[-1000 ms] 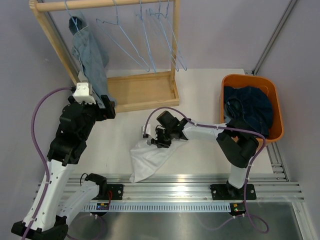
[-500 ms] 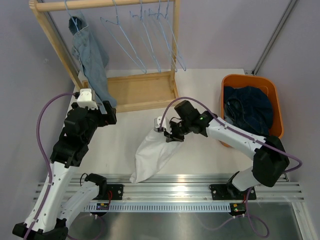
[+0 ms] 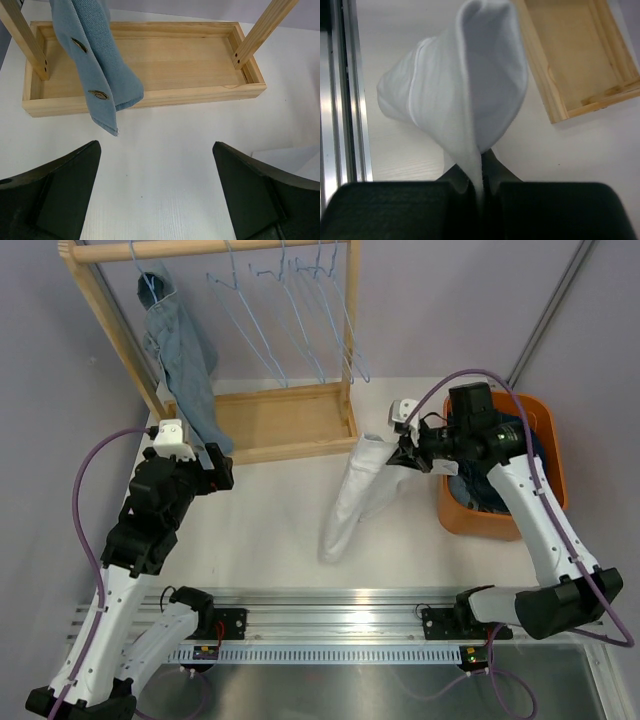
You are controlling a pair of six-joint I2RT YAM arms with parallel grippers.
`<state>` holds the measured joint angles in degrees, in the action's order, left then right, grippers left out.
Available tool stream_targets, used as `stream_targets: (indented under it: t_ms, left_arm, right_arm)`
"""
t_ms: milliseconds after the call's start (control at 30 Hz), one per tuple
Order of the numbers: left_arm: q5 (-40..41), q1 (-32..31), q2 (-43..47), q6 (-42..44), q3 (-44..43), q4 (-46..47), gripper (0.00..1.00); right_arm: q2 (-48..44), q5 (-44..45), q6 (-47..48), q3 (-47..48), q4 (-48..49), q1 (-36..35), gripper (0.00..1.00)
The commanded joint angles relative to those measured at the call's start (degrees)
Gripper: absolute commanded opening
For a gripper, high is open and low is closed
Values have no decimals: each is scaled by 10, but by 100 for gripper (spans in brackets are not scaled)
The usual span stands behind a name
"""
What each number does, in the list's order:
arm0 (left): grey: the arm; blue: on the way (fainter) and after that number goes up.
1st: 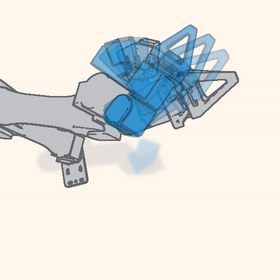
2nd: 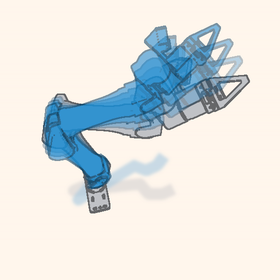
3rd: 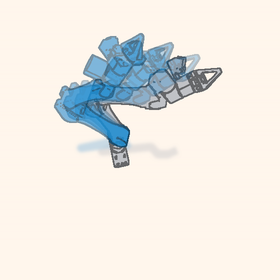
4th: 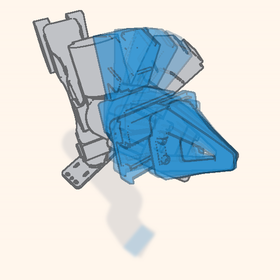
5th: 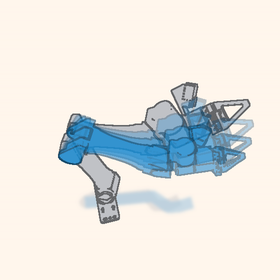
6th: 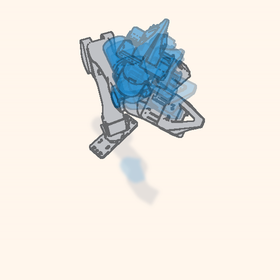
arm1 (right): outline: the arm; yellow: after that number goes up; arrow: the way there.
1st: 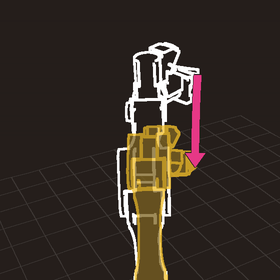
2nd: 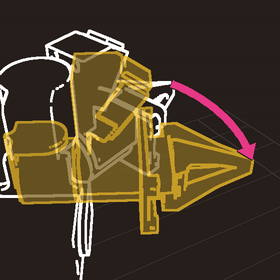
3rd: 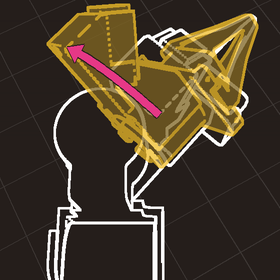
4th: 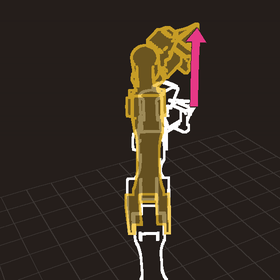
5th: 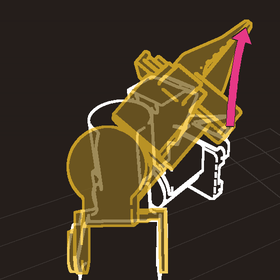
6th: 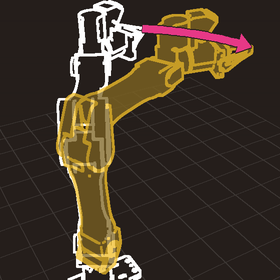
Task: Remove the skirt from the hanger
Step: Pick up the skirt at the corner of the board, then place the skirt in the bin.
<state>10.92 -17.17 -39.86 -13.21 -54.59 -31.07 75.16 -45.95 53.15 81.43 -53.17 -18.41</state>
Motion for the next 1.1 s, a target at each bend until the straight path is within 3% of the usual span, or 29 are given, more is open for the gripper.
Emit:
stream_targets:
  t_ms: [0,467,733,1067]
  left_arm:
    - [5,2,1,-3,-3,32,99]
    - [13,2,11,0,8,33,99]
    - [15,2,9,5,10,35,99]
    - [18,2,7,6,10,36,99]
  right_arm:
    - [-14,-72,-44,53,-12,59,0]
    - [-11,-122,-253,195,119,339,0]
    - [1,-139,-374,227,235,447,1]
    - [44,-134,-426,294,263,566,0]
